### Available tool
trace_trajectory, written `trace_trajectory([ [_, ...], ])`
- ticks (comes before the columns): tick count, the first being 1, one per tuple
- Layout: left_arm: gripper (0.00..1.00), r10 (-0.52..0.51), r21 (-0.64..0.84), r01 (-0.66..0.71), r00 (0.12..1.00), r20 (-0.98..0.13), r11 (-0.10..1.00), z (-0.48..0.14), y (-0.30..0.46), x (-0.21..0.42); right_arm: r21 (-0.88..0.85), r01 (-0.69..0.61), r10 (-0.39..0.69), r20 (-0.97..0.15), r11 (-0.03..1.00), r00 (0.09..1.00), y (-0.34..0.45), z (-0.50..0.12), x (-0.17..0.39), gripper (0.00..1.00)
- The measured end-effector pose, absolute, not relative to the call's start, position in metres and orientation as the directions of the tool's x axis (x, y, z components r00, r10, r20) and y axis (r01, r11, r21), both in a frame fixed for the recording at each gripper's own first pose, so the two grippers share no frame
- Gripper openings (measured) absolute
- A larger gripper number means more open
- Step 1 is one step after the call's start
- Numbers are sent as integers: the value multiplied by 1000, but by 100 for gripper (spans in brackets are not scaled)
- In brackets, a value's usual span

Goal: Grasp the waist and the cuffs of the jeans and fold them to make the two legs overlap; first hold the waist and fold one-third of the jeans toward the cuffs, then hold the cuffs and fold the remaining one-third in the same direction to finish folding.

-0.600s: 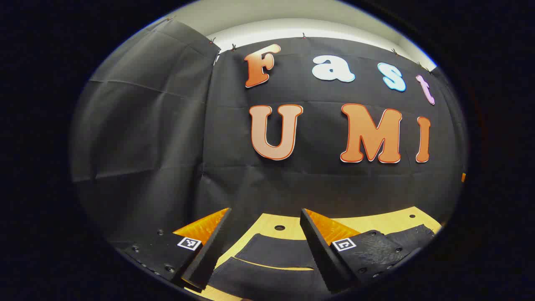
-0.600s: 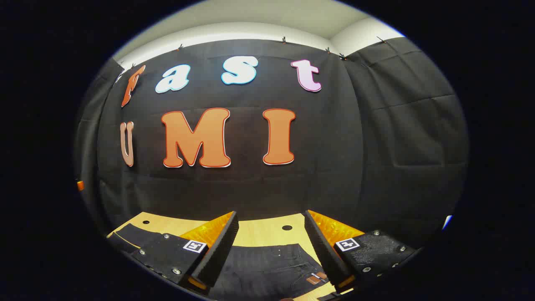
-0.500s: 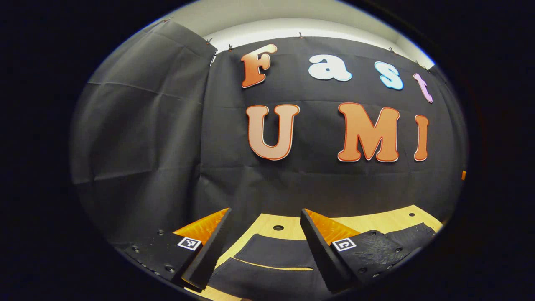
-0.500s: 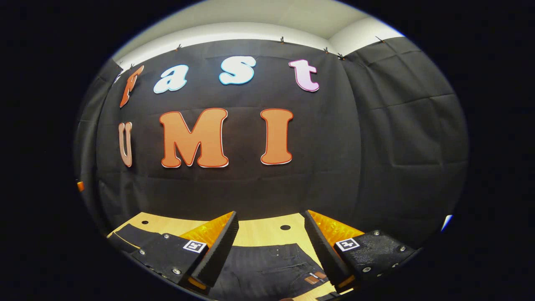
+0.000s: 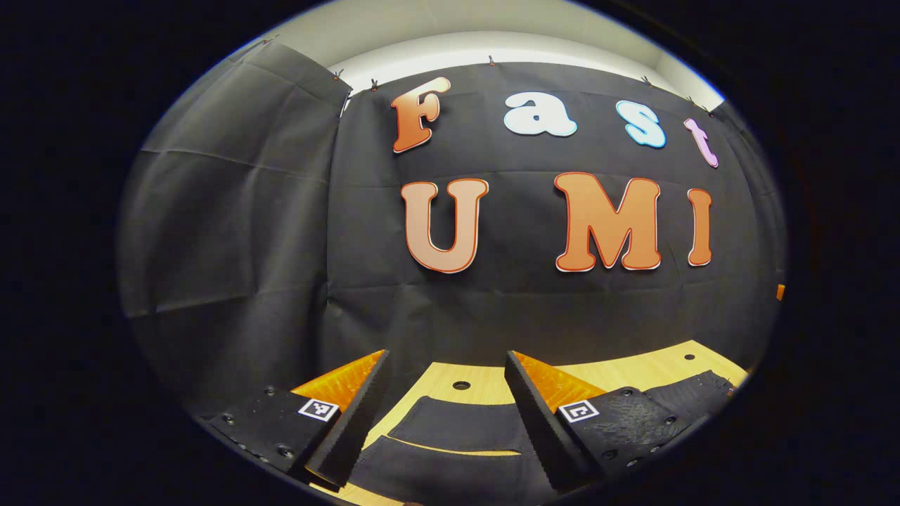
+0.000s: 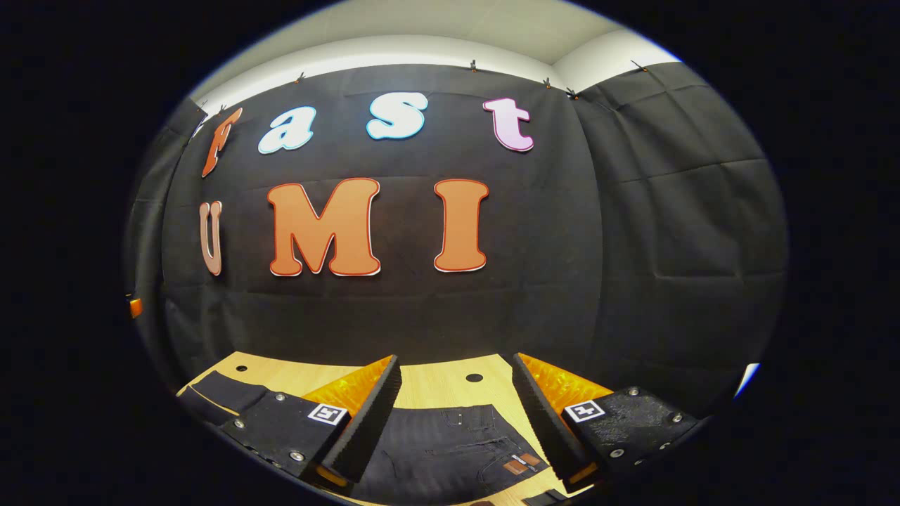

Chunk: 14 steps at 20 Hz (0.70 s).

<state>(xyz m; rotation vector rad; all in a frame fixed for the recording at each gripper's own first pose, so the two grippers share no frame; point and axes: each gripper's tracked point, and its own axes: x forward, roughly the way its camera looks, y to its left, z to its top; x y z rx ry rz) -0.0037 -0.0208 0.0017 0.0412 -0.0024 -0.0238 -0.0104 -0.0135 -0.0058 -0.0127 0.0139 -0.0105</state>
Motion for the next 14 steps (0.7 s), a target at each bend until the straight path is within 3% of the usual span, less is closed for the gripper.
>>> trace_trajectory([
  [10,98,19,24,-18,999,-42,1000,-12,1,-11,17,-49,50,-50,999,998,15,-21,-5,96],
  [13,98,17,-52,-23,993,-115,998,-35,9,-12,35,-64,66,-67,997,996,22,-32,-2,100],
  [14,98,12,-96,-26,989,-150,995,-46,10,-13,50,-71,75,-84,996,994,23,-37,0,97],
])
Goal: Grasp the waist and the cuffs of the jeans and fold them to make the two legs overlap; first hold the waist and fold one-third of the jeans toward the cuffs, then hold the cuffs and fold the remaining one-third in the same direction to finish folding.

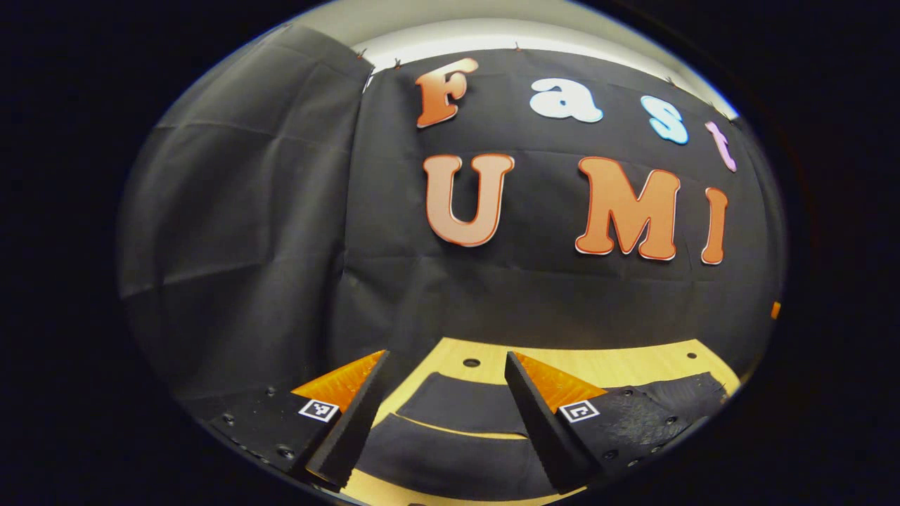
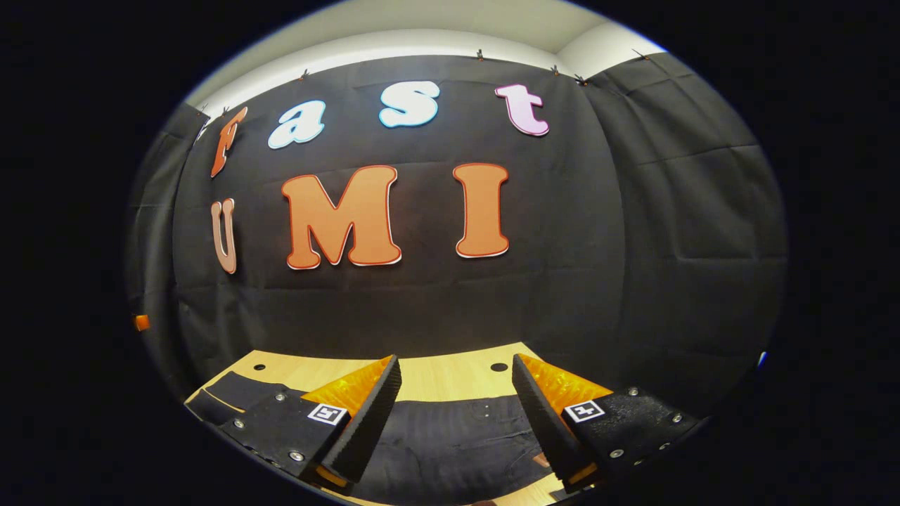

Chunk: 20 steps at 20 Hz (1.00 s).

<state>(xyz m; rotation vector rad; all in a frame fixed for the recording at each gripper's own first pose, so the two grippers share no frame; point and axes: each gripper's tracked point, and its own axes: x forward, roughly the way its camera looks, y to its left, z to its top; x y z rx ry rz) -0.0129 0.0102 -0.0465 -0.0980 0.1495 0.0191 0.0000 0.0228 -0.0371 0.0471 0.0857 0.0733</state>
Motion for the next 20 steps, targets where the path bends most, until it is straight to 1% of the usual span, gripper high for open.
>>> trace_trajectory([
  [1,98,8,-147,-37,982,-190,989,-60,13,-15,69,-79,86,-97,994,992,25,-41,2,97],
  [2,98,5,-200,-54,972,-236,978,-78,18,-16,88,-85,94,-105,992,990,27,-43,4,100],
  [3,98,7,-253,-85,956,-293,964,-98,22,-17,103,-88,99,-111,991,989,27,-46,6,97],
  [4,98,5,-308,-122,935,-354,943,-122,26,-19,111,-86,99,-117,990,988,27,-48,10,100],
  [5,98,-10,-374,-156,914,-407,914,-143,24,-21,99,-78,90,-128,992,988,24,-54,13,100],
  [6,98,-34,-449,-192,893,-448,873,-163,24,-23,80,-72,82,-136,994,987,20,-58,16,100],
  [7,98,-68,-538,-229,877,-476,811,-183,18,-25,73,-71,81,-144,995,986,20,-61,18,96],
  [8,98,-93,-615,-285,856,-508,736,-200,11,-29,86,-79,92,-154,993,984,21,-63,19,97],
  [9,98,-96,-663,-345,840,-534,665,-217,13,-30,109,-92,109,-166,990,980,24,-68,19,96],
  [11,98,-106,-694,-456,789,-605,558,-258,12,-37,158,-107,139,-208,982,968,26,-83,21,97],
  [13,98,-118,-686,-565,727,-677,459,-296,10,-48,202,-85,139,-274,976,952,21,-103,24,97],
  [14,95,-120,-686,-595,713,-691,418,-308,12,-48,224,-71,138,-297,972,945,18,-111,25,97],
  [15,98,-116,-667,-627,688,-716,402,-319,12,-48,246,-61,138,-313,967,940,16,-115,26,98],
  [17,98,-82,-602,-690,627,-774,402,-341,20,-60,274,-42,136,-335,961,932,11,-122,27,98],
  [20,98,-79,-571,-729,588,-805,377,-346,19,-59,267,-20,116,-350,963,929,1,-128,31,98],
])
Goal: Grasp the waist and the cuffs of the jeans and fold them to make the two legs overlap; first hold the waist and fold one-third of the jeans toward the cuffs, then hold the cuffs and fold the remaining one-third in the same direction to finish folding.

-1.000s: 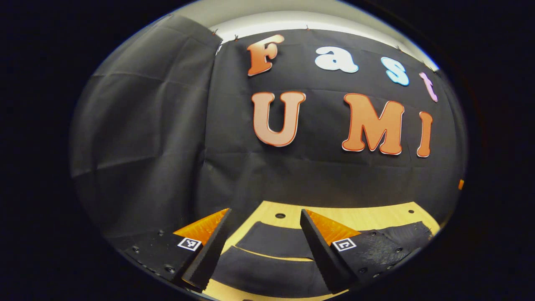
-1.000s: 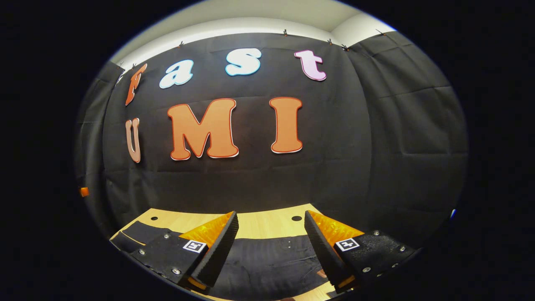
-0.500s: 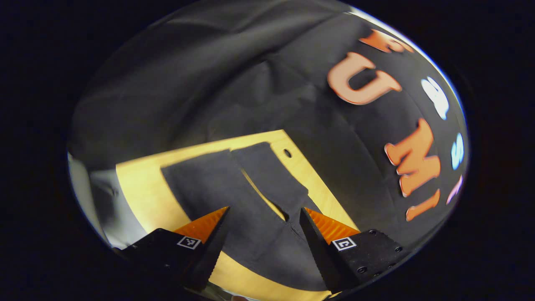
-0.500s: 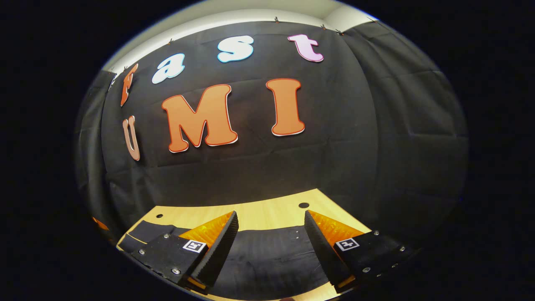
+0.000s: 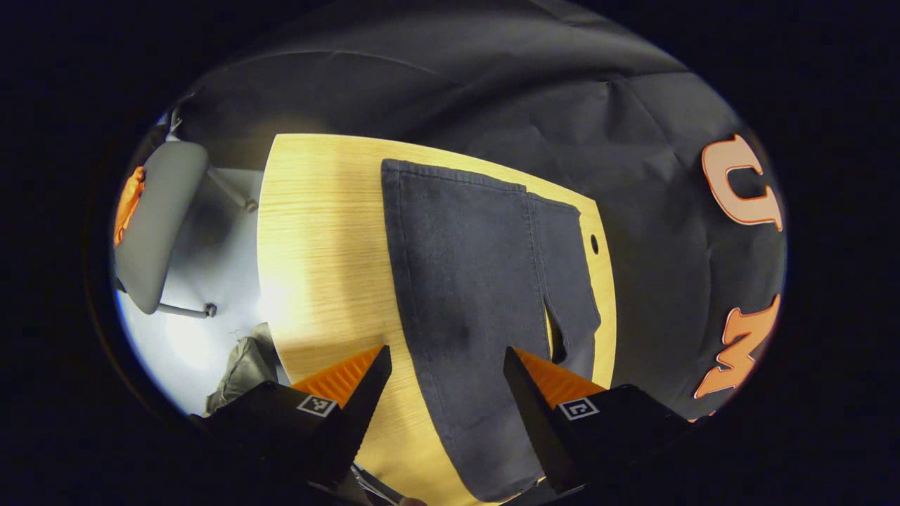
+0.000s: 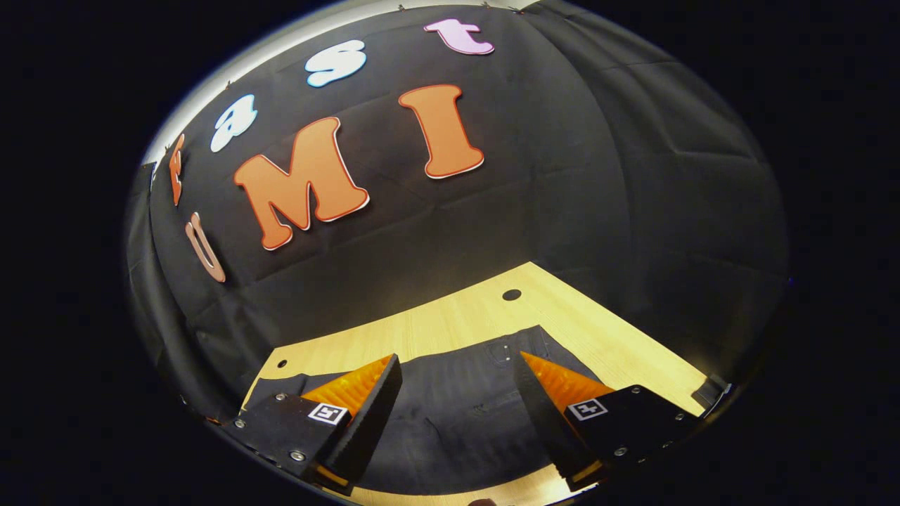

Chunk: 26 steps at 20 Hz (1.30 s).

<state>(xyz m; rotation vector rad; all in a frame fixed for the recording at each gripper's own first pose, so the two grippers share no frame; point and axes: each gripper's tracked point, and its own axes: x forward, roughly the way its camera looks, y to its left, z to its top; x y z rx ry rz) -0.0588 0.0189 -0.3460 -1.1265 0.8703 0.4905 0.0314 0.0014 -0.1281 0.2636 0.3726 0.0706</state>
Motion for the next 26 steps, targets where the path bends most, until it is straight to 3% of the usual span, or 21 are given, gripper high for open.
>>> trace_trajectory([
  [4,98,-55,-508,-781,526,-848,363,-360,21,-55,268,-14,114,-363,963,925,-3,-135,37,98],
  [9,96,-39,-517,-790,536,-843,330,-365,33,-49,264,9,100,-397,964,913,-14,-148,43,98],
  [15,95,-41,-547,-761,571,-820,349,-364,31,-30,247,8,96,-407,969,908,-16,-149,53,98],
  [22,94,-122,-702,-636,707,-696,321,-357,13,22,226,11,83,-403,974,911,-18,-137,54,98],
  [24,88,-152,-731,-607,727,-669,311,-359,6,33,214,18,70,-395,977,916,-22,-130,53,98],
  [26,68,-162,-719,-622,711,-684,310,-371,4,40,215,27,60,-389,976,919,-25,-124,50,98],
])
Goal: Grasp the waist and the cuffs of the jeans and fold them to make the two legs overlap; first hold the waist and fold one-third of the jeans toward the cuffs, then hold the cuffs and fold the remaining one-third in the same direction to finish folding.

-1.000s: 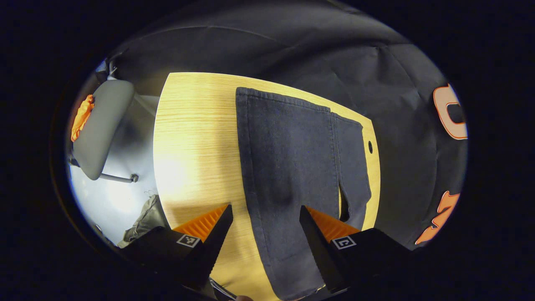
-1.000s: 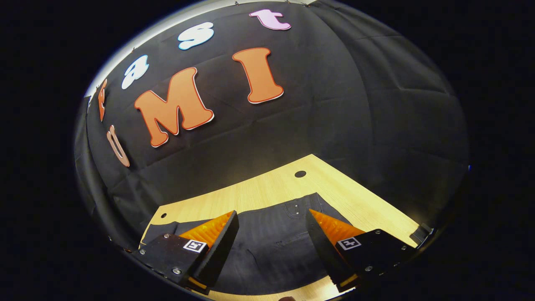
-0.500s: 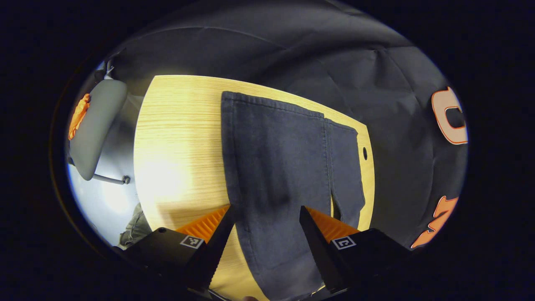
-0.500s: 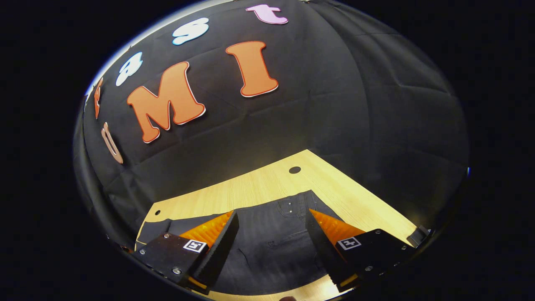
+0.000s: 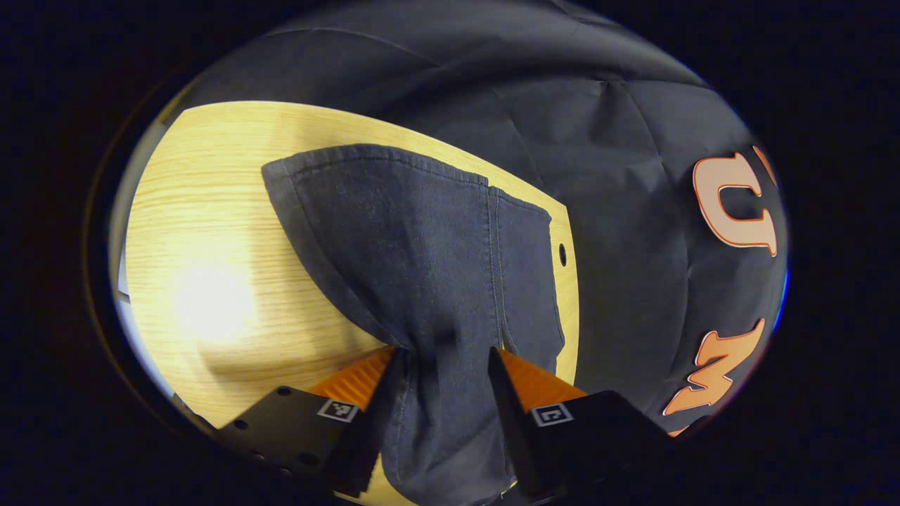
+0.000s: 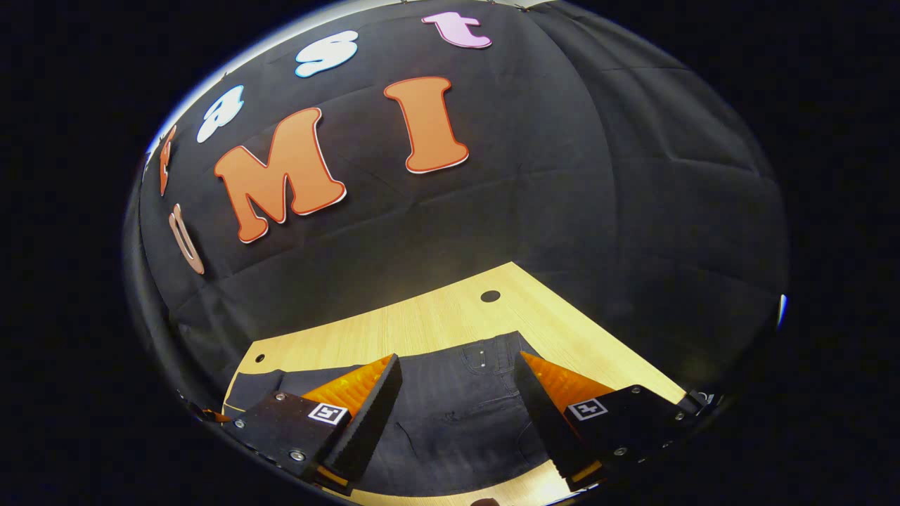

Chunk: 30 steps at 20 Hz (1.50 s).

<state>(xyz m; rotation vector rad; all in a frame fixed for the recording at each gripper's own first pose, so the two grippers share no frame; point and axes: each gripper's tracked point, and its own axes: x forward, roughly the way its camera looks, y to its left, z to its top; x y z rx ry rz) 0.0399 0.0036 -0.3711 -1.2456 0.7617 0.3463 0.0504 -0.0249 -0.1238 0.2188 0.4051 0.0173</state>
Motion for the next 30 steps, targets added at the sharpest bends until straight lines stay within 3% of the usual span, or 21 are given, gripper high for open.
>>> trace_trajectory([
  [2,37,-156,-716,-629,708,-688,302,-378,3,46,233,35,59,-385,972,921,-25,-117,47,98],
  [3,21,-202,-731,-610,709,-676,306,-378,-2,46,242,37,60,-380,970,923,-25,-115,45,98],
  [4,21,-242,-730,-611,692,-681,307,-370,-5,35,247,37,61,-378,968,924,-25,-114,42,98],
  [6,4,-227,-735,-608,703,-674,301,-368,-9,53,258,44,62,-391,965,918,-28,-116,35,98],
  [10,4,-193,-743,-580,730,-656,334,-354,0,47,424,102,114,-455,900,883,-36,-129,11,98],
  [14,4,-215,-755,-571,733,-645,322,-343,4,28,544,341,83,-610,767,788,-67,-184,-29,99],
  [18,4,-213,-765,-560,744,-633,317,-343,7,25,477,544,23,-765,690,643,-98,-260,-68,98],
  [22,4,-232,-775,-552,746,-624,308,-336,7,23,508,595,94,-804,623,588,-77,-292,-65,99],
  [30,4,-236,-776,-556,744,-625,298,-331,8,19,454,637,110,-857,623,503,-66,-343,-47,99],
])
